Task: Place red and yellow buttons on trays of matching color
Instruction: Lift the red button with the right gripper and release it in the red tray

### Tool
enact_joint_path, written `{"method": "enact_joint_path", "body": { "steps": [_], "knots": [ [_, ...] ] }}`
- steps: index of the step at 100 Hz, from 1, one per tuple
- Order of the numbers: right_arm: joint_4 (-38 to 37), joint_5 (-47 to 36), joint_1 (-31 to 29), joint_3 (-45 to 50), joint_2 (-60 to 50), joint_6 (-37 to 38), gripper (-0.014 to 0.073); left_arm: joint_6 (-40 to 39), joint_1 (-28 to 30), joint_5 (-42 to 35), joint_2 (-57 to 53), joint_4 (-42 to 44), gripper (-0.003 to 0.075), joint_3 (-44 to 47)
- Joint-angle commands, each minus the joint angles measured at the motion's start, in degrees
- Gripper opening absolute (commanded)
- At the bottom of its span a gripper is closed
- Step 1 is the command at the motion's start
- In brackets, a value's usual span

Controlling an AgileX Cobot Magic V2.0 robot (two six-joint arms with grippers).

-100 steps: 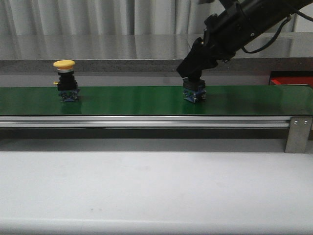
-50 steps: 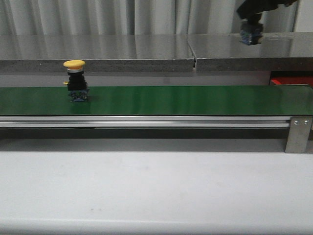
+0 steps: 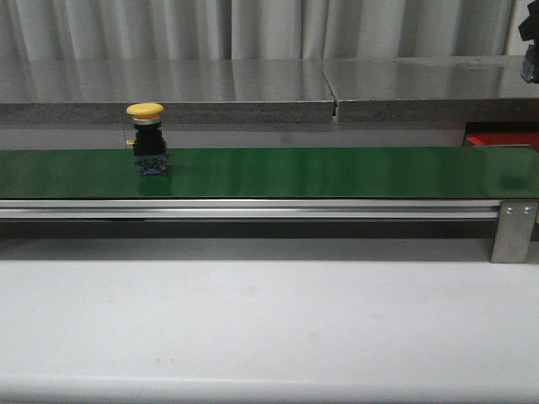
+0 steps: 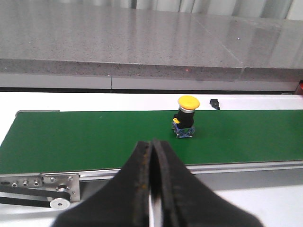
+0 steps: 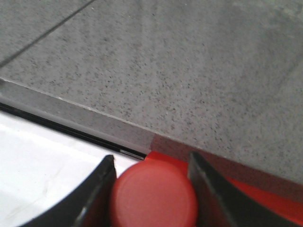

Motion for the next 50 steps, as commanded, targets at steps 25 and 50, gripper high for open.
{"method": "enact_joint_path", "body": {
  "steps": [25, 50],
  "knots": [
    [6.58, -3.12, -0.59, -5.31, 4.87, 0.17, 0.005, -0.11, -0.43, -3.9, 0.17, -1.21, -0.002, -1.57],
    [7.76, -6.46, -0.59, -5.55, 8.96, 0.12, 0.005, -0.11, -0.43, -3.9, 0.17, -1.21, -0.002, -1.57]
  ]
}}
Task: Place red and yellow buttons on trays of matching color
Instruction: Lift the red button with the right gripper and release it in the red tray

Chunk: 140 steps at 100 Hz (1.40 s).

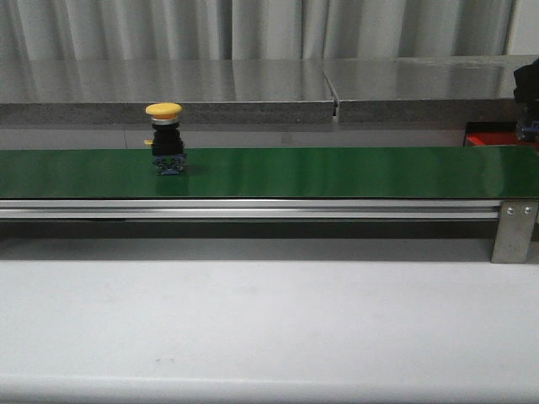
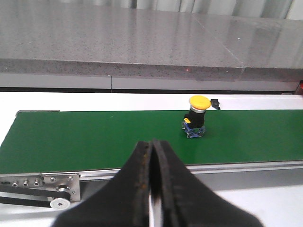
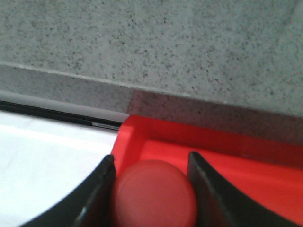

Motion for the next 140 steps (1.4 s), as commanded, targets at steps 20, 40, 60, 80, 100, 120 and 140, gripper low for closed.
{"method": "enact_joint_path", "body": {
  "steps": [20, 40, 60, 80, 100, 120, 140],
  "knots": [
    [3.96, -1.09, -0.26, -2.05, -0.94, -0.05, 0.005, -0.11, -0.43, -3.9, 0.17, -1.21, -0.002, -1.57],
    [4.21, -2.3, -0.26, -2.11, -0.96, -0.05, 0.005, -0.11, -0.43, -3.9, 0.17, -1.21, -0.002, -1.57],
    [4.21, -2.07, -0.26, -2.11, -0.96, -0.05, 0.005, -0.11, -0.43, -3.9, 0.17, -1.21, -0.002, -1.57],
    [4.21, -2.06, -0.26, -2.11, -0.96, -0.05, 0.0051, -0.11, -0.43, -3.9, 0.17, -1.21, -0.002, -1.57],
    [4.21, -0.57, -0.26, -2.11, -0.96, -0.05, 0.0187, -0.11, -0.43, -3.9, 0.17, -1.21, -0.002, -1.57],
    [4.16, -0.43, -0.26, -2.11, -0.96, -0.05, 0.0407, -0.11, -0.43, -3.9, 0.17, -1.21, -0.002, -1.57],
    [4.16, -0.69, -0.26, -2.11, -0.96, -0.05, 0.0527, -0.11, -0.43, -3.9, 0.17, -1.21, -0.002, -1.57]
  ]
}}
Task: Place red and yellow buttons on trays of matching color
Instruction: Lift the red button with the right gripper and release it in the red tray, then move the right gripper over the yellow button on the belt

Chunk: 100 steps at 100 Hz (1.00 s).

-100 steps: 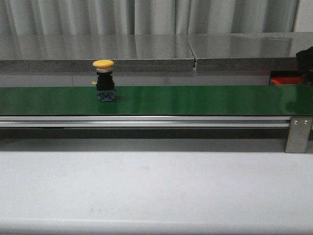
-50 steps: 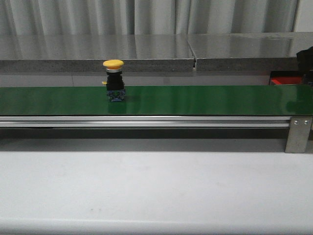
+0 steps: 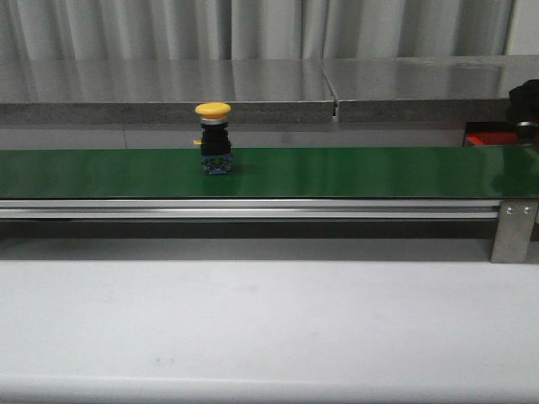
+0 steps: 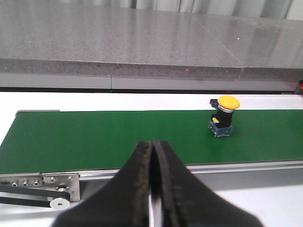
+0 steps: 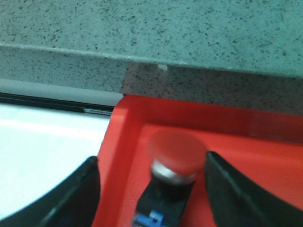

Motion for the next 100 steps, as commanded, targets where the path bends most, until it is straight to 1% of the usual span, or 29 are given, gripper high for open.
{"method": "enact_joint_path", "body": {
  "steps": [1, 19, 44, 54, 64, 74, 81, 91, 100],
  "knots": [
    [1.75, 0.14, -0.26, -1.99, -3.9, -0.05, 0.0528, -0.11, -0.43, -3.9, 0.17, -1.21, -0.002, -1.57],
    [2.75, -0.03, -0.26, -1.99, -4.4, -0.05, 0.0535, -0.11, -0.43, -3.9, 0.17, -1.21, -0.002, -1.57],
    [3.49, -0.72, -0.26, -1.99, -8.39, -0.05, 0.0533, -0.11, -0.43, -3.9, 0.17, -1.21, -0.002, -1.57],
    [3.18, 2.73, -0.26, -1.99, -10.78, -0.05, 0.0533, -0.11, -0.43, -3.9, 0.17, -1.21, -0.002, -1.57],
    [1.81, 8.34, -0.26, -1.99, -13.44, -0.05, 0.0533, -0.11, -0.43, -3.9, 0.17, -1.21, -0.002, -1.57],
    [-3.05, 15.07, -0.21, -1.99, -15.71, 0.0, 0.0533, -0.11, -0.43, -3.9, 0.17, -1.21, -0.002, -1.57],
    [-7.96, 20.61, 0.1, -1.99, -16.99, 0.51, 0.0533, -0.11, -0.43, -3.9, 0.17, -1.21, -0.002, -1.57],
    [-16.88, 27.7, 0.63, -1.99, -18.53, 4.17, 0.0533, -0.11, -0.43, -3.9, 0.17, -1.21, -0.002, -1.57],
    [-23.42, 33.83, 1.52, -1.99, -19.23, 7.49, 0.0533, -0.11, -0.43, -3.9, 0.17, -1.21, -0.002, -1.57]
  ]
}}
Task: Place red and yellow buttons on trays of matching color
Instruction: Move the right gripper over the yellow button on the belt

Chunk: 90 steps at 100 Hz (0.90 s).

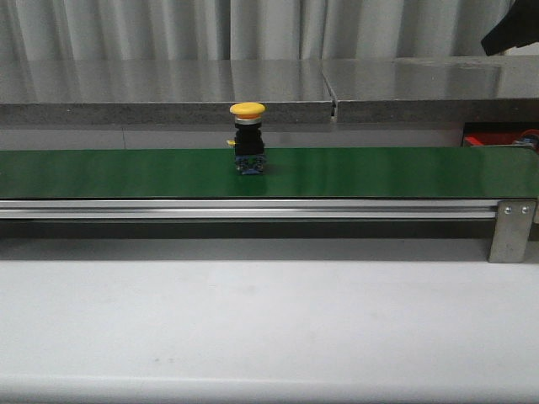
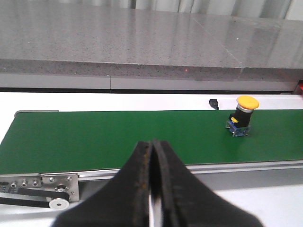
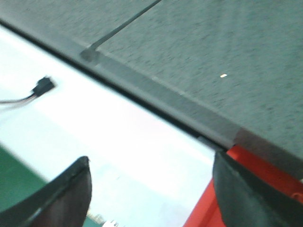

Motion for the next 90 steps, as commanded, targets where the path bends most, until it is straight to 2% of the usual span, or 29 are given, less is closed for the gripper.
{"method": "enact_joint_path", "body": {
  "steps": [1, 7, 20, 55, 70, 90],
  "knots": [
    [-5.06, 6.38, 0.67, -1.77, -4.35, 3.15, 0.0533, -0.11, -0.43, -3.9, 0.17, -1.21, -0.002, -1.57],
    [-7.63, 7.92, 1.66, -1.77, -4.46, 4.4, 0.0533, -0.11, -0.43, -3.9, 0.17, -1.21, -0.002, -1.57],
    [-8.24, 10.32, 4.62, -1.69, -4.46, 4.85, 0.0533, -0.11, -0.43, -3.9, 0.17, -1.21, -0.002, -1.57],
    [-14.41, 13.25, 18.78, -1.69, -4.0, 2.27, 0.0533, -0.11, -0.43, -3.9, 0.17, -1.21, -0.002, -1.57],
    [-14.54, 12.36, 23.49, -1.58, -4.0, 1.1, 0.0533, -0.11, -0.43, -3.9, 0.17, -1.21, -0.002, -1.57],
    [-14.16, 9.59, 26.37, -1.58, -4.0, 0.81, 0.0533, -0.11, -0.43, -3.9, 0.17, -1.21, -0.002, -1.57]
  ]
}}
